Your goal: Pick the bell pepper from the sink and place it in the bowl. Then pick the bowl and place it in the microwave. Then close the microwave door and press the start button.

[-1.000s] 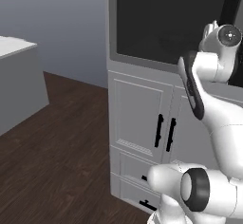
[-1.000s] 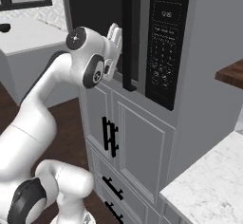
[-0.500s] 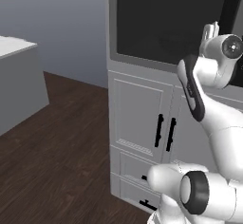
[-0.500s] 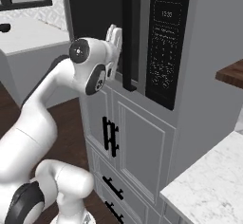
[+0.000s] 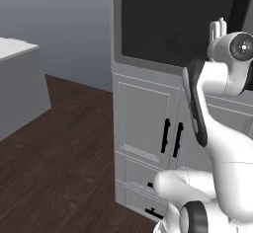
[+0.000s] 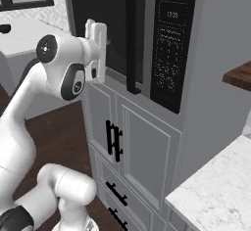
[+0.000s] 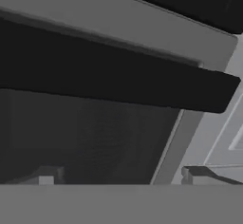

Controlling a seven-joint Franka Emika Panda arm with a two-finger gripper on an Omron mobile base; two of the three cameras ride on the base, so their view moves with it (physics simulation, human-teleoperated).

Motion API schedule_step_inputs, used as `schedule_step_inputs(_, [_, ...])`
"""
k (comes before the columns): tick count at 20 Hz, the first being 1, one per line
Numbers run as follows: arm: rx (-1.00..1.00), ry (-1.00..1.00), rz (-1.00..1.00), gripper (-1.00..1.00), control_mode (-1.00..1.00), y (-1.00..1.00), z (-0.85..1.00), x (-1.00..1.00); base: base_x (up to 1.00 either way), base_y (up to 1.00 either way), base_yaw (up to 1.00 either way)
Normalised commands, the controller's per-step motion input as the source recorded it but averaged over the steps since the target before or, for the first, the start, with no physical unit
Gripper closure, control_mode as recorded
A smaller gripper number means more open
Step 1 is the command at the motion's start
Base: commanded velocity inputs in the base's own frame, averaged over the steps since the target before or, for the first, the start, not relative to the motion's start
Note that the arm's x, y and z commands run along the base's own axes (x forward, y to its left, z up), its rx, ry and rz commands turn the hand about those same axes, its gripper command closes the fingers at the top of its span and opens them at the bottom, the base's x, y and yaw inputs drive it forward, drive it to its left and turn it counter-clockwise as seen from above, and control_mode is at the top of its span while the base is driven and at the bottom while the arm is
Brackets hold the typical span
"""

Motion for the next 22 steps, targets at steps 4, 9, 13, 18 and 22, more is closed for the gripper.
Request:
schedule_step_inputs(4, [-0.27,0.21,0.06,1.0,-1.0,0.51,0.16,-0.68,0.0,0.0,0.0])
schedule_step_inputs(9, [-0.29,0.07,0.07,1.0,-1.0,0.17,0.04,-0.93,0.0,0.0,0.0])
schedule_step_inputs(13, [-0.38,0.0,0.03,1.0,-1.0,0.0,0.0,-0.99,0.0,0.0,0.0])
schedule_step_inputs(18, [-0.37,0.0,0.09,1.0,-1.0,-0.16,-0.02,-0.84,0.0,0.0,0.0])
schedule_step_inputs(22, [-0.33,0.0,0.02,1.0,-1.0,-0.13,0.0,-0.49,0.0,0.0,0.0])
